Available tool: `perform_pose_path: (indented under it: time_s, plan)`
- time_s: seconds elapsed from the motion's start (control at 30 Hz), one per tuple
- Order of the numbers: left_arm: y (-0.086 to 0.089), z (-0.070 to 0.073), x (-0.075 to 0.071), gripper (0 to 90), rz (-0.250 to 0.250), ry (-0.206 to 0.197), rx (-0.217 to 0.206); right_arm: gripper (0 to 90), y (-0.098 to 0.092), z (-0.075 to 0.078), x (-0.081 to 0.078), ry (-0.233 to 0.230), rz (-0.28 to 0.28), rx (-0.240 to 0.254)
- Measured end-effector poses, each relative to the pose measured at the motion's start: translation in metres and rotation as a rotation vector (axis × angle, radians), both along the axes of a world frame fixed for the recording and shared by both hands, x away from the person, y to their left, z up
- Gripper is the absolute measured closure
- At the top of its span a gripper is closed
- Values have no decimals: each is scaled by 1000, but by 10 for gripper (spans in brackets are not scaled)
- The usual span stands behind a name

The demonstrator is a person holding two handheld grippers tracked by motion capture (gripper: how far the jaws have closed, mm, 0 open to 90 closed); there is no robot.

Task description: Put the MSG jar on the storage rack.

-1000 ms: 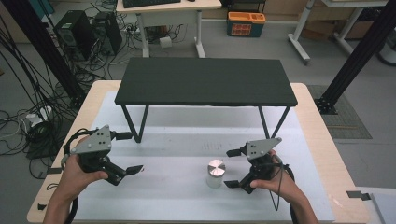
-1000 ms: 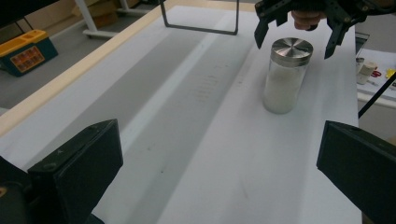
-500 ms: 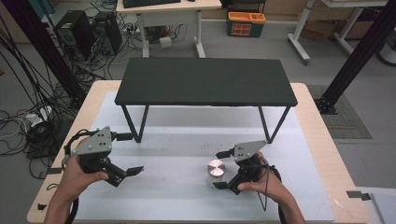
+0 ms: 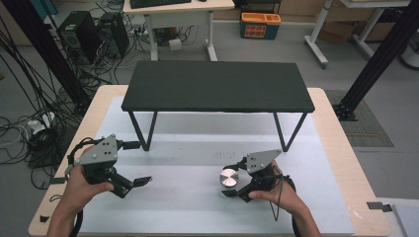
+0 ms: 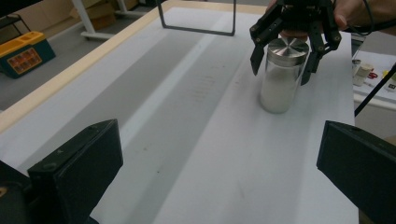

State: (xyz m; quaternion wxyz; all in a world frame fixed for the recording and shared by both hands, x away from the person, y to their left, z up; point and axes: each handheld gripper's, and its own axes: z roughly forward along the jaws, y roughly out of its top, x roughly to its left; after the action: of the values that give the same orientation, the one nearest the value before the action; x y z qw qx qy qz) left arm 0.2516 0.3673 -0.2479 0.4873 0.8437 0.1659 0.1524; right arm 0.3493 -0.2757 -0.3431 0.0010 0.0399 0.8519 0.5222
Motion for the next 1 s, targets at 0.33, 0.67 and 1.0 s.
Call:
perform_pose_path:
  time_s: [0.33, 0.67, 1.0]
  plan:
    - [0, -2, 0, 6, -3, 0, -3, 432, 5, 13, -9, -49, 9, -47]
    - [1, -2, -2, 6, -12, 18, 16, 432, -7, 92, -5, -71, 0, 12]
    - [-7, -3, -1, 7, -27, 13, 17, 432, -10, 218, 12, -225, -45, 83]
